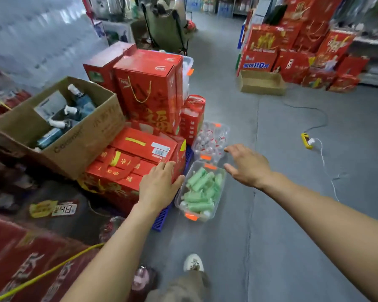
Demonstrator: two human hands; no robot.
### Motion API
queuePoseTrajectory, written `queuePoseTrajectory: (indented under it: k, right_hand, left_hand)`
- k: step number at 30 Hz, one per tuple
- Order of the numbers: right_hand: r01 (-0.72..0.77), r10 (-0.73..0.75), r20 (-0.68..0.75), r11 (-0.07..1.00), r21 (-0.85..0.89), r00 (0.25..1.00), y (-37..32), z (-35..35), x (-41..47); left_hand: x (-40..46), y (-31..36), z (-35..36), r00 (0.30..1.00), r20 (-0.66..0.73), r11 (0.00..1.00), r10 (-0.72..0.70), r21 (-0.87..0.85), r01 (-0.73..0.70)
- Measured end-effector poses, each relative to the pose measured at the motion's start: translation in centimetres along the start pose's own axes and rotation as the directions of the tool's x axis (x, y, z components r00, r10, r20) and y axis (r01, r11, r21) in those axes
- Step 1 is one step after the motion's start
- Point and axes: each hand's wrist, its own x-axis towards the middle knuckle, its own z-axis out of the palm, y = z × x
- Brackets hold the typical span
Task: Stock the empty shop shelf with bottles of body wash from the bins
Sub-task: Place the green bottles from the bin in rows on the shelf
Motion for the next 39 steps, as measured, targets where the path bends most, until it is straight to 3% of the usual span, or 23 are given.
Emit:
queuePoseTrajectory:
  k: [7, 12, 16, 22, 28, 31, 32, 34, 39]
  right_hand:
    - [0.11, -0.11, 0.125, 0.994, 0.012, 0.986, 5.7, 1.3, 13.6]
    - [0.269, -0.259, 0.248, 0.963, -0.006, 0.933, 9.7, 3.4, 22.6]
    - [0.41, -0.374, 0.373, 0.912, -0.02, 0.849, 13.0, 5.1, 30.6]
    - [0.505, -0.431, 0.521, 0.863, 0.001, 0.737, 18.1, 10.0, 40.4]
    - [0.434, -0.304, 0.694, 0.901, -0.013, 0.652, 21.6, 21.3, 45.7]
    - [0.389, -0.287, 0.711, 0.921, 0.021, 0.642, 22.5, 28.3, 47.9]
    - [0.389, -0.29, 0.711, 0.921, 0.025, 0.641, 22.7, 30.8, 48.8]
    - [0.372, -0.28, 0.714, 0.928, 0.029, 0.642, 22.9, 35.6, 50.2]
    - [0.31, -0.22, 0.712, 0.951, 0.004, 0.666, 24.0, 47.5, 53.7]
  left_hand:
    - [9.0, 0.3, 2.7, 0.977, 0.038, 0.978, -0.208, -0.005, 0.208]
    - [12.6, -0.1, 6.6, 0.895, 0.101, 0.897, -0.435, -0.036, 0.44]
    - [15.8, 1.5, 11.3, 0.747, 0.154, 0.744, -0.647, -0.09, 0.662]
    - [18.2, 5.3, 20.1, 0.443, 0.343, 0.391, -0.828, -0.214, 0.895]
    - [17.8, 5.0, 29.6, 0.269, 0.512, 0.168, -0.816, -0.235, 0.957]
    - [17.9, 2.7, 35.4, 0.26, 0.557, 0.172, -0.789, -0.206, 0.963]
    - [17.9, 1.9, 37.6, 0.227, 0.565, 0.154, -0.793, -0.174, 0.973]
    - [17.9, 0.3, 42.0, 0.142, 0.581, 0.076, -0.802, -0.136, 0.988]
    - [19.8, -2.7, 53.9, -0.014, 0.527, -0.16, -0.85, -0.232, 0.96]
